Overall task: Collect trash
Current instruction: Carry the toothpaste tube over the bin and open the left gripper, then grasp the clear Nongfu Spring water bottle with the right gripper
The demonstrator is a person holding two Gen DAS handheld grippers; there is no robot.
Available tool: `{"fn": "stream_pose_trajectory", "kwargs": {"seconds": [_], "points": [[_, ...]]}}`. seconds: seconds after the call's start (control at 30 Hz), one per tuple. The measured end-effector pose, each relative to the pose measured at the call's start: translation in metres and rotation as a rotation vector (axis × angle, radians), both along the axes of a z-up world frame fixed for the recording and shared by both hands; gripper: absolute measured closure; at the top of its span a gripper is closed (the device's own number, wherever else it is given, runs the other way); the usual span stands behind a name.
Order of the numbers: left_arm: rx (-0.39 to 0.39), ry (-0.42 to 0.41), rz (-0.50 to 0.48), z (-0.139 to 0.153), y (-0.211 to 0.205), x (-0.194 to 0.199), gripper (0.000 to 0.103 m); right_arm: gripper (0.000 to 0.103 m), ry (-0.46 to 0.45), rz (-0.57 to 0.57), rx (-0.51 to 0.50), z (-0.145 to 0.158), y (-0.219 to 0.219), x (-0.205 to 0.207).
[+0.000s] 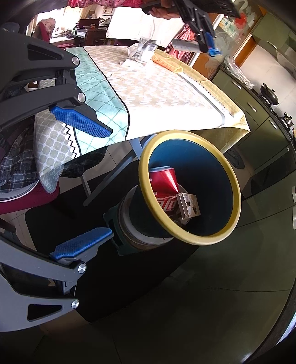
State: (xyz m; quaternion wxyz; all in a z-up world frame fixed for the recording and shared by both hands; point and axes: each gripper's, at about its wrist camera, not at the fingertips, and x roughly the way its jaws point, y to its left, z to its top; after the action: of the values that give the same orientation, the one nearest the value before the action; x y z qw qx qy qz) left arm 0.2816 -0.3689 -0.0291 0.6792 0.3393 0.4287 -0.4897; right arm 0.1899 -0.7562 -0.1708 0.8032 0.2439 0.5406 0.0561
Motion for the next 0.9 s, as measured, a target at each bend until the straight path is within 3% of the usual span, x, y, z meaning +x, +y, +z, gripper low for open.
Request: {"fn": "stream_pose_trajectory", "kwargs": {"seconds": [0.23, 0.43, 0.6, 0.67, 0.8, 0.9], "points": [[-0.039, 0.039, -0.111, -0.014, -0.094, -0.034, 0.067, 0.022, 0.007, -0.023, -0.007, -0.006, -0.019, -0.010], [0.035, 0.079, -0.117, -0.065, -0.152, -0.042, 0.067, 0.022, 0.010, -0.039, -0.018, -0.009, -0.032, -0.017], [0.107, 0.081, -0.076, -0.105, -0.171, -0.039, 0.065, 0.022, 0.017, -0.048, -0.019, -0.014, -0.039, -0.019], [0.118, 0.074, -0.054, -0.112, -0.174, -0.039, 0.059, 0.022, 0.019, -0.050, -0.021, -0.015, -0.040, -0.018], [0.100, 0.049, -0.049, -0.097, -0.165, -0.042, 0.059, 0.022, 0.023, -0.045, -0.029, -0.014, -0.038, -0.016], [0.046, 0.033, -0.020, -0.063, -0.139, -0.050, 0.057, 0.022, 0.018, -0.035, -0.039, -0.009, -0.033, -0.015]]}}
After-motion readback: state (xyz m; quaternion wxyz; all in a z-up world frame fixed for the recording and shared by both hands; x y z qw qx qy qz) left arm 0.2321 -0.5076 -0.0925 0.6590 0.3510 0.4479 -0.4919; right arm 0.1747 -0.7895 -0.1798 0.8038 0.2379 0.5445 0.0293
